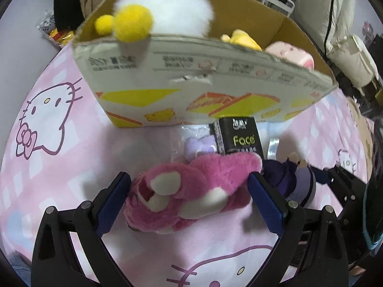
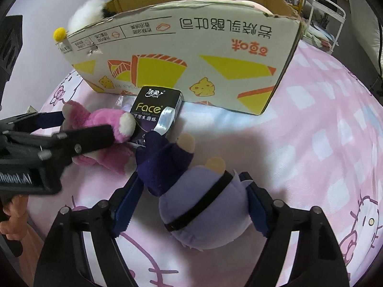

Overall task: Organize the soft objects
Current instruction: 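Lower and close the left gripper on the pink bear while the right gripper grasps the purple plush, then lift the pink bear above the box while the right gripper carries the purple plush above it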

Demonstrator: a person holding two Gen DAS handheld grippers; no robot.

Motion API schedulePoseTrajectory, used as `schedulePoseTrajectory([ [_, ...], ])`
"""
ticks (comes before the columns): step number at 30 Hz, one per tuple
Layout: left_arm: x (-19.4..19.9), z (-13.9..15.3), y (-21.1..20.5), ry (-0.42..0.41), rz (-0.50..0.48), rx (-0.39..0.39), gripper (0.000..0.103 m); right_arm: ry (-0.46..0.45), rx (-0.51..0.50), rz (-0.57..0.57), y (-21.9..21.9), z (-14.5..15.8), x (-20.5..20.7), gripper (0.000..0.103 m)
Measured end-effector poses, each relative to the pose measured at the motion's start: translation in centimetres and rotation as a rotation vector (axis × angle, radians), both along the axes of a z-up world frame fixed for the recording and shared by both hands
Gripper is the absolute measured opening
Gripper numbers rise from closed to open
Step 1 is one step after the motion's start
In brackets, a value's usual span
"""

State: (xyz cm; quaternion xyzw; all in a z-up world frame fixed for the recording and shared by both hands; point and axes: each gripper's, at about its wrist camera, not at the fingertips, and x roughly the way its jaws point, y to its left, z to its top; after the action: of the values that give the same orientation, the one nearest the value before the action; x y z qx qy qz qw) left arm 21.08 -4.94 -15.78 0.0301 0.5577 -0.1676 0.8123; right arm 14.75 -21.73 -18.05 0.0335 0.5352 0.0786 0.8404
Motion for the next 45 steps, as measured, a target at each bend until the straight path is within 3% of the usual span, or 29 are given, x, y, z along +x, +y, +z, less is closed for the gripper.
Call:
schedulePoseTrajectory([
  [4, -0.5, -0.2, -0.9, -0.026, -0.031, 0.061, 0.089, 0.002, 0.002, -0.002, -0.2, 0.1, 0.1, 0.085],
  [13, -1.1, -0.2, -1.0, -0.052, -0.028, 0.071, 0.083, -0.003, -0.011, 0.002, -0.2, 0.3, -0.2, 0.083],
  [23, -2.5, 0.7, 0.7, -0.077, 0.020, 0.047, 0.077, -0.018, -0.043, 0.016, 0.0, 0.9, -1.0, 0.071],
  [32, -4.1, 3.2, 1.9, -0.146, 0.041, 0.030, 0.077, -0.070, 0.005, -0.035, -1.5, 2.8, -2.2, 0.069],
  [35, -5.1, 4.8, 2.3, -0.208, 0.054, 0.033, 0.077, -0.135, 0.016, -0.069, -2.1, 4.4, -2.8, 0.069],
  [40, -7.0, 8.2, 3.2, -0.394, 0.136, 0.065, 0.077, -0.352, 0.026, -0.126, -3.0, 8.3, -4.4, 0.069],
  [45, -8.5, 10.7, 4.7, -0.503, 0.187, 0.021, 0.077, -0.520, 0.042, -0.142, -3.4, 11.2, -6.0, 0.069],
])
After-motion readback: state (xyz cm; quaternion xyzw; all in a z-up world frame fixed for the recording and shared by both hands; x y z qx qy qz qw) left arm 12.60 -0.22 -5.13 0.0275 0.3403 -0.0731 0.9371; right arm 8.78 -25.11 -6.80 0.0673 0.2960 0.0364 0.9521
